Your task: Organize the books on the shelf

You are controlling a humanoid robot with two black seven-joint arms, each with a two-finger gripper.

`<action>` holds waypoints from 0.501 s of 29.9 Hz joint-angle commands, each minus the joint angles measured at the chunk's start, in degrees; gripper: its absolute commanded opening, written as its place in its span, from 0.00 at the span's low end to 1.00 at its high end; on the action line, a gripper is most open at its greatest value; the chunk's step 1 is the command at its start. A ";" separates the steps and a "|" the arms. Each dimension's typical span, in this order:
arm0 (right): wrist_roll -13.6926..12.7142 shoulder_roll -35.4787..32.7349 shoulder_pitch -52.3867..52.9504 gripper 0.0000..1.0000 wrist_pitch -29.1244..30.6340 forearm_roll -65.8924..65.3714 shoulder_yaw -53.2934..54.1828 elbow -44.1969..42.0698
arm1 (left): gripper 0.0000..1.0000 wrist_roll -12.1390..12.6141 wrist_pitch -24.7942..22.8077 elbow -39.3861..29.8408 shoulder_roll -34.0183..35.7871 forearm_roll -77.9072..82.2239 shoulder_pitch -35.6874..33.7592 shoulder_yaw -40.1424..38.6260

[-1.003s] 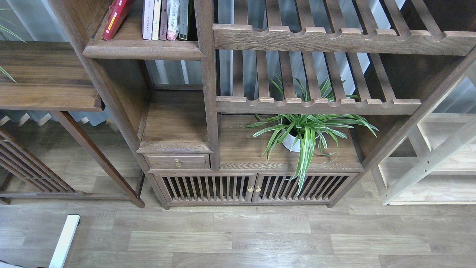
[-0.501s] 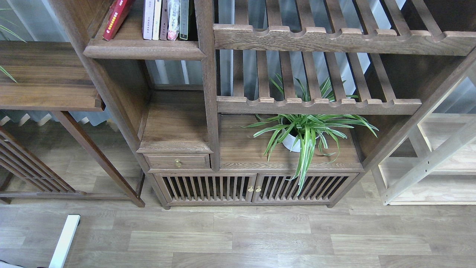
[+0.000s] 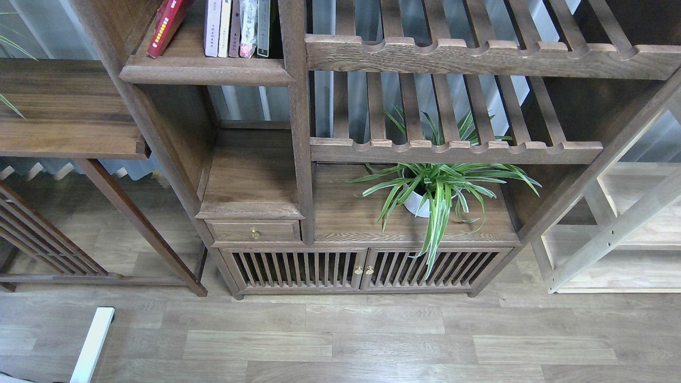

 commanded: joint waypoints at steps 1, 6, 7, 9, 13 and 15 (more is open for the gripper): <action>-0.66 0.08 -0.46 0.96 0.68 0.01 -0.09 -9.40 | 0.97 0.48 -0.17 -0.11 0.00 0.45 -0.09 0.44; -1.45 2.81 -0.72 0.96 -0.46 -0.61 -0.62 -13.78 | 0.97 0.48 -0.52 0.07 0.00 4.04 -0.36 3.52; -1.89 2.81 -0.72 0.96 -0.64 -0.52 -0.53 -14.49 | 0.97 0.48 -0.52 0.07 0.00 4.48 -0.45 3.96; -2.24 2.81 -0.72 0.96 -1.08 -0.61 -0.70 -14.76 | 0.97 0.57 -0.34 0.15 0.00 5.19 -0.53 4.31; -1.63 2.81 -0.72 0.97 -2.57 -2.10 -1.06 -15.03 | 0.97 -0.04 -0.34 0.15 0.00 7.03 -0.53 5.01; -1.19 2.81 -0.63 0.98 -3.01 -2.62 -1.23 -15.03 | 0.98 -0.48 -0.34 0.15 0.00 7.82 -0.53 5.19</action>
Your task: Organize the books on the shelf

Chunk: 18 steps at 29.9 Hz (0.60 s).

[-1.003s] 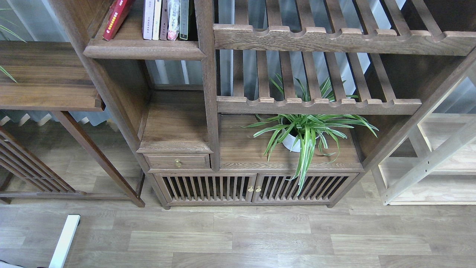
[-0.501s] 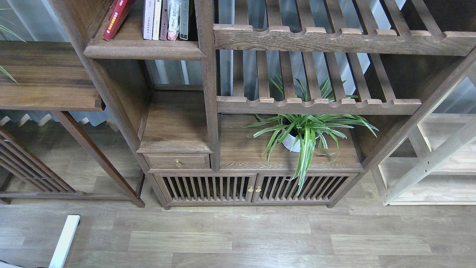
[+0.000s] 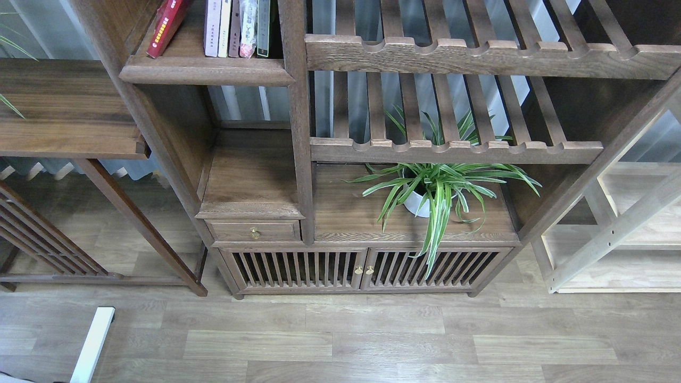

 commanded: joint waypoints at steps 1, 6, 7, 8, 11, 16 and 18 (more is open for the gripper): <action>0.99 0.01 -0.01 0.99 -0.78 -0.99 -0.32 -14.94 | 0.98 -0.86 0.03 0.01 0.00 1.57 -0.09 0.36; 2.23 0.01 0.08 1.00 -1.13 -2.58 -1.46 -14.24 | 0.99 -0.60 0.47 -0.17 0.00 1.74 0.44 0.36; 2.14 0.01 0.25 1.00 -1.13 -2.58 -1.38 -13.98 | 0.99 -0.60 0.56 -0.08 0.00 1.74 0.53 0.36; 2.14 0.01 0.34 1.00 -1.13 -2.58 -1.46 -13.89 | 0.99 -0.60 0.56 -0.08 0.00 1.74 0.61 0.36; 2.23 0.01 1.48 1.00 -1.13 -2.58 -1.46 -13.89 | 0.99 -0.69 0.56 -0.26 0.00 1.74 0.53 0.36; 2.23 0.01 2.63 1.00 -1.13 -2.66 -1.38 -13.71 | 0.99 -0.60 0.56 -0.26 0.00 1.74 0.53 0.45; 2.14 0.01 2.54 1.00 -1.13 -2.66 -1.38 -13.62 | 0.99 -0.60 0.56 -0.26 0.00 1.74 0.53 0.45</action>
